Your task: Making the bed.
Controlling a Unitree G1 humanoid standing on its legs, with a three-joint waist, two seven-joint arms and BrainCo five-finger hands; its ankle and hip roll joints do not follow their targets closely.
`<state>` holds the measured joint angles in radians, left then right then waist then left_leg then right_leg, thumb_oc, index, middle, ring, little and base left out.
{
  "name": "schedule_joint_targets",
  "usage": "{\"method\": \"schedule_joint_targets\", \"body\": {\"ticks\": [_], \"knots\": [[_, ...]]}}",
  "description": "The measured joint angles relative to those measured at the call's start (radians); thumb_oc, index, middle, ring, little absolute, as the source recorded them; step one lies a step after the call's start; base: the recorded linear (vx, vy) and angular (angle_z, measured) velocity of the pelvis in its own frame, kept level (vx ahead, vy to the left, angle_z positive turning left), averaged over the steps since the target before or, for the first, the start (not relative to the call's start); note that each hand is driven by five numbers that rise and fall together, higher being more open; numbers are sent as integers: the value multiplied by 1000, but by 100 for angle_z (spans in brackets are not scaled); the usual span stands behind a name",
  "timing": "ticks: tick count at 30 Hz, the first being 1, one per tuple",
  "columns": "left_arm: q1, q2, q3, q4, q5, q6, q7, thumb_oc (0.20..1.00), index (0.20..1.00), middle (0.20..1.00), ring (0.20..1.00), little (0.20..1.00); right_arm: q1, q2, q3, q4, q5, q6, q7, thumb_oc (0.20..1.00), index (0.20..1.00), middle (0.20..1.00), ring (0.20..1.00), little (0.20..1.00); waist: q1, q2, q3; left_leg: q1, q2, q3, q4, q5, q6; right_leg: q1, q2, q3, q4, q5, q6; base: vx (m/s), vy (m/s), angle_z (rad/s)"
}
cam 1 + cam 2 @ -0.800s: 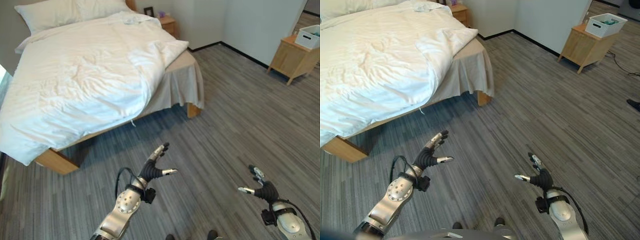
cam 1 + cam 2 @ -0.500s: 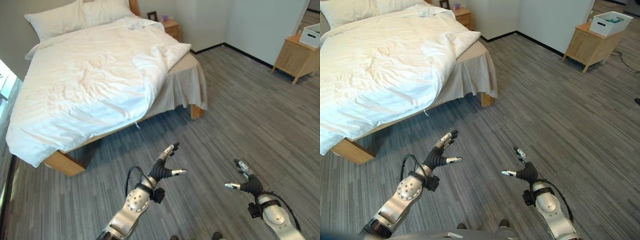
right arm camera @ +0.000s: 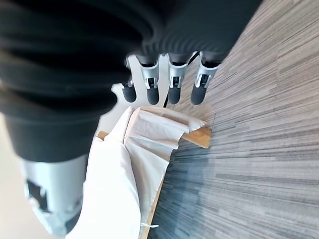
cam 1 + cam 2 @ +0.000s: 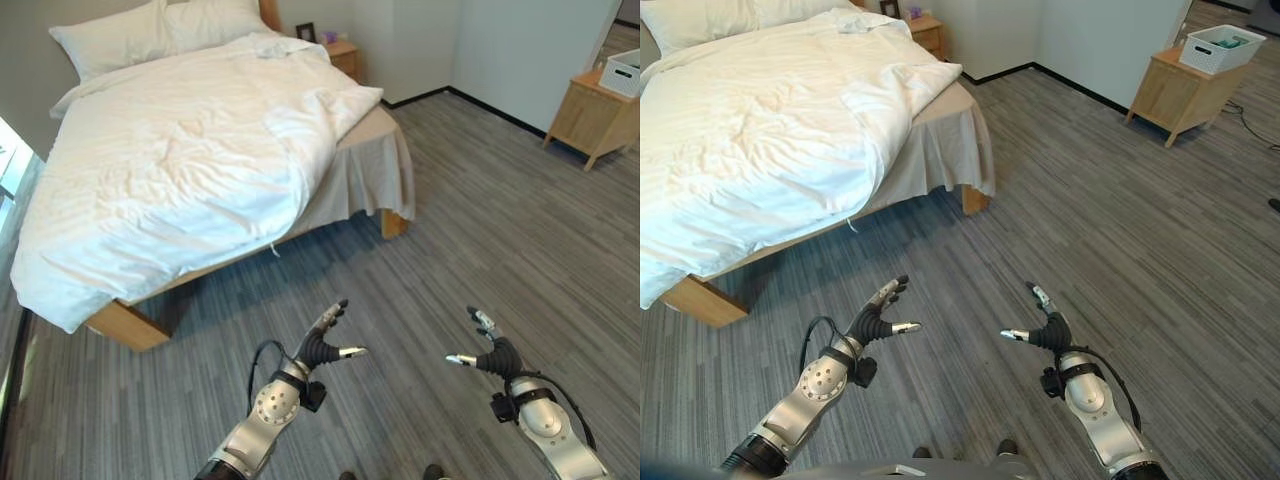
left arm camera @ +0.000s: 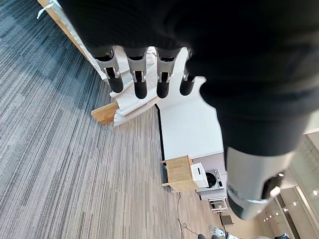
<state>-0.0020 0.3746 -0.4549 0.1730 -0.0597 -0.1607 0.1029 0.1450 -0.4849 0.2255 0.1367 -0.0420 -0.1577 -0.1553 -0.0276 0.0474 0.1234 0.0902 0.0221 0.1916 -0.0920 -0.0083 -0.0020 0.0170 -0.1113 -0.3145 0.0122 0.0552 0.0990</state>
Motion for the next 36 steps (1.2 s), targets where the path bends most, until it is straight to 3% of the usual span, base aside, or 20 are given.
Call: {"method": "schedule_joint_targets", "body": {"ticks": [1,6,8,11,14,16,17,18,19,20,21,22,23,25,26,27,28,30,34,36], "knots": [[-25,2,1,1,0,1,2,1000,1000,1000,1000,1000,-18,0,-10,-4,1,7,-7,1000,1000,1000,1000,1000,-1,19,10,-21,7,13,0,10,13,-93,-21,9,143,-29,26,-15,86,-17],[-22,13,32,28,1,11,14,1000,1000,1000,1000,1000,-35,47,-12,-3,1,16,-9,1000,1000,1000,1000,1000,-5,-32,80,17,-20,38,-4,-14,36,-282,-147,26,520,-81,75,135,45,-18],[0,21,41,30,-2,10,17,1000,1000,1000,1000,1000,-43,50,-10,-2,2,18,-9,1000,1000,1000,1000,1000,-8,-48,90,10,-32,41,-4,-14,39,-318,-187,54,467,-83,79,306,-121,-2],[3,22,67,46,-11,11,18,1000,1000,1000,1000,1000,-92,60,-6,-2,3,22,-8,1000,1000,1000,1000,1000,-34,-41,111,-41,-30,12,9,-8,34,-308,-183,113,90,-60,107,269,-117,14],[-20,17,70,78,-15,9,16,1000,1000,1000,1000,1000,-133,62,-8,21,7,25,-9,1000,1000,1000,1000,1000,-75,-38,126,-51,-30,-40,5,-16,20,-278,-189,122,-120,56,122,342,-186,47],[-37,13,70,92,-15,10,16,1000,1000,1000,1000,1000,-143,62,-21,33,12,27,-9,1000,1000,1000,1000,1000,-81,-28,135,-50,-12,-64,5,-31,-11,-275,-190,126,-119,89,118,342,-179,53],[-39,17,69,88,-15,9,16,1000,1000,1000,1000,1000,-136,62,-23,34,12,29,-9,1000,1000,1000,1000,1000,-83,-33,136,-43,-5,-74,-5,-29,-41,-255,-195,121,-114,59,138,616,-294,69],[-38,-20,88,95,-16,9,19,1000,1000,1000,1000,1000,-143,52,-24,73,13,33,-10,1000,1000,1000,1000,1000,-94,-4,144,-9,52,-96,-7,-46,-82,-226,-158,109,-89,128,137,596,-277,69],[-35,-40,86,92,-17,9,21,1000,1000,1000,1000,1000,-148,49,-28,85,13,46,-10,1000,1000,1000,1000,1000,-105,18,146,4,85,-97,-1,-51,-87,-212,-125,104,-71,128,137,498,-233,51],[-30,-58,83,87,-17,9,19,1000,1000,1000,1000,1000,-154,49,-28,93,14,53,-9,1000,1000,1000,1000,1000,-111,34,149,27,114,-93,9,-46,-89,-198,-95,101,-48,116,112,405,-355,14],[-25,-77,71,85,-19,6,14,1000,1000,1000,1000,1000,-165,53,-17,107,14,50,-7,1000,1000,1000,1000,1000,-112,44,144,52,147,-71,43,-26,-90,-181,-62,76,-12,78,47,246,-278,11],[-49,-87,40,100,-46,6,15,1000,1000,1000,1000,1000,-175,63,-37,145,15,37,-6,1000,1000,1000,1000,1000,-122,35,154,-2,178,-55,192,-42,-146,-150,-49,69,-9,52,19,310,-432,3],[-69,-87,23,113,-56,-4,11,1000,1000,1000,1000,1000,-170,68,-40,158,22,49,6,1000,1000,1000,1000,1000,-102,-2,144,-146,218,-40,486,-51,-152,-119,-39,48,-14,49,-31,328,-559,-15],[-47,-79,25,103,-69,4,7,1000,1000,1000,1000,1000,-188,34,-9,145,26,31,-5,1000,1000,1000,1000,1000,-109,7,142,-239,231,-145,614,16,-158,-132,13,38,54,-39,-90,392,-522,-15],[-82,-70,11,80,-99,2,11,1000,1000,1000,1000,1000,-195,44,-23,158,46,56,-9,1000,1000,1000,1000,1000,-75,-21,163,-388,246,-178,846,160,-141,-129,16,44,78,-52,-93,204,-89,-14],[-71,-66,22,75,-107,4,1,1000,1000,1000,1000,1000,-182,31,-16,124,56,65,9,1000,1000,1000,1000,1000,-46,-41,170,-427,241,-174,853,154,-146,-99,21,71,63,-55,-111,471,-92,-26],[-69,-68,29,76,-117,5,-7,1000,1000,1000,1000,1000,-136,-12,-23,38,54,59,18,1000,1000,1000,1000,1000,-36,-47,172,-457,239,-152,856,126,-141,-76,25,69,33,-65,-121,415,27,-17],[-45,-39,84,78,-126,-3,-10,1000,1000,1000,1000,1000,-80,-96,-84,-98,52,18,25,1000,1000,1000,1000,1000,-4,-52,172,-491,192,-98,665,101,-161,-10,37,78,-13,-85,-132,419,64,-15],[4,-30,84,81,-131,-3,-28,1000,1000,1000,1000,1000,-77,-100,-76,-88,41,-7,9,1000,1000,1000,1000,1000,17,-30,144,-477,93,19,230,117,-108,86,78,61,-102,-91,-88,393,25,-13],[10,-42,64,88,-131,-3,-33,1000,1000,1000,1000,1000,-78,-83,-11,-66,27,-6,7,1000,1000,1000,1000,1000,41,-10,130,-465,37,82,117,146,-65,119,81,65,-110,-125,-59,444,-3,-6]]}}
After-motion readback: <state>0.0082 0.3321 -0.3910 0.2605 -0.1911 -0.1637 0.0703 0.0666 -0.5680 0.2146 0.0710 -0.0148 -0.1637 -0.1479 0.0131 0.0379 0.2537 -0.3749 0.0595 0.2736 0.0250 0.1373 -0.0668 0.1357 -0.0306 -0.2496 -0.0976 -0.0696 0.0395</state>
